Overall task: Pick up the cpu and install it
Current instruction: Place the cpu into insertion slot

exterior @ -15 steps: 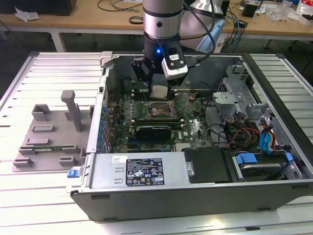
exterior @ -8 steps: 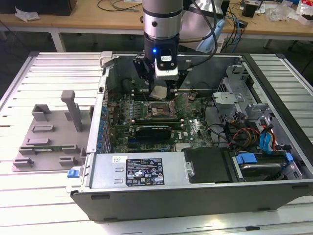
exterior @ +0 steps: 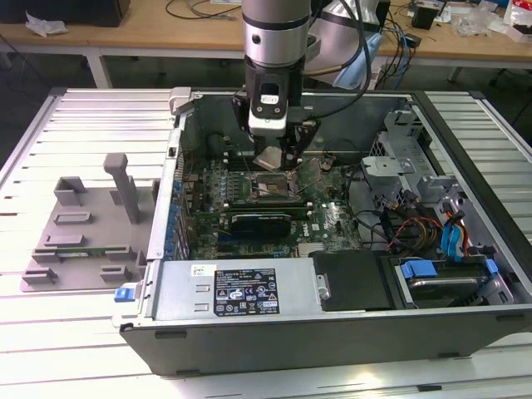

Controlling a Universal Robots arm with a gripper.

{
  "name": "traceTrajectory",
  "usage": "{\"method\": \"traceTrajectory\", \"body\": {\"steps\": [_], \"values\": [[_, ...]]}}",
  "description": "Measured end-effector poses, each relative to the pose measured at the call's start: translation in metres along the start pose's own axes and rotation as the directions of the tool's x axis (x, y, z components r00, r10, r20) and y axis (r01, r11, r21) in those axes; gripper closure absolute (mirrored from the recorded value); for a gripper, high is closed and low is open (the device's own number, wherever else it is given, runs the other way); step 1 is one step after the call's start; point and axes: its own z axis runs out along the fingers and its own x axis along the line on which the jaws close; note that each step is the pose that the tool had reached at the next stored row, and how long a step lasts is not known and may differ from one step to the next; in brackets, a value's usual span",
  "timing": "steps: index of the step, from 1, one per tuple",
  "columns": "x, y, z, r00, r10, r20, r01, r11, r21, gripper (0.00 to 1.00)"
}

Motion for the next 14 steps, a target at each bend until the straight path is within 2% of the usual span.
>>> {"method": "traceTrajectory", "body": {"steps": [1, 4, 6, 12, 14], "values": [[0.0, 0.0, 0.0, 0.9997, 0.025, 0.0012, -0.025, 0.9997, 0.0009, 0.45], [0.0, 0.0, 0.0001, 0.9984, 0.057, 0.0029, -0.057, 0.9984, 0.002, 0.45], [0.0, 0.0, 0.0001, 0.9957, 0.093, 0.0048, -0.093, 0.9957, 0.0031, 0.45], [0.0, 0.0, 0.0004, 0.9885, 0.151, 0.008, -0.151, 0.9885, 0.0048, 0.45], [0.0, 0.0, 0.0007, 0.9774, 0.211, 0.0114, -0.211, 0.9774, 0.0064, 0.45]]}}
